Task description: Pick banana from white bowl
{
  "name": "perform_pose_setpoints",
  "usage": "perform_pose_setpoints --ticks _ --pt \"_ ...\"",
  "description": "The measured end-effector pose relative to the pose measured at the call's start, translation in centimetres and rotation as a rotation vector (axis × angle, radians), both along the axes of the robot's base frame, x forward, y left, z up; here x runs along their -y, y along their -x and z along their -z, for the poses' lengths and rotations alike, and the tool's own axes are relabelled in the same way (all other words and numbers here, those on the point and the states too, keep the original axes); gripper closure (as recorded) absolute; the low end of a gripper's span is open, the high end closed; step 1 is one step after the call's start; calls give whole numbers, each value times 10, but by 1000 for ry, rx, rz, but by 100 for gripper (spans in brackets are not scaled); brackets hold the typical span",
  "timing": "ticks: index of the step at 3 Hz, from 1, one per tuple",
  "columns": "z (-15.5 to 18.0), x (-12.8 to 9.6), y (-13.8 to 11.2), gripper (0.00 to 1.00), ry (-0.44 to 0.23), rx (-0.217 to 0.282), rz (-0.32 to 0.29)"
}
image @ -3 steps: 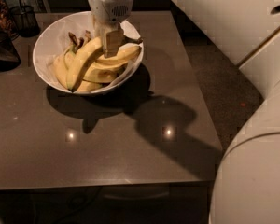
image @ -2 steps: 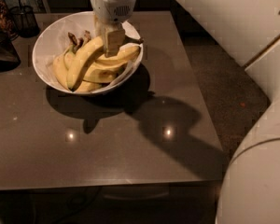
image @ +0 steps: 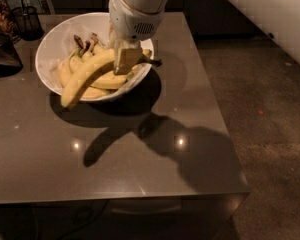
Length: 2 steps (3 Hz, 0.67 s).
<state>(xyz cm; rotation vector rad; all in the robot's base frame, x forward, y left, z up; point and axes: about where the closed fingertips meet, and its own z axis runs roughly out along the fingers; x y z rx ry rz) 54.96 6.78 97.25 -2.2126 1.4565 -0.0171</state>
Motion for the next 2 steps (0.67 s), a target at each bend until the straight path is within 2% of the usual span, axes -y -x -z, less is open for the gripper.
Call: perform_pose_setpoints --ticks 1,2 --pt "1 5 30 100 -43 -19 73" --pt "-2 10 46 100 -36 -35 123"
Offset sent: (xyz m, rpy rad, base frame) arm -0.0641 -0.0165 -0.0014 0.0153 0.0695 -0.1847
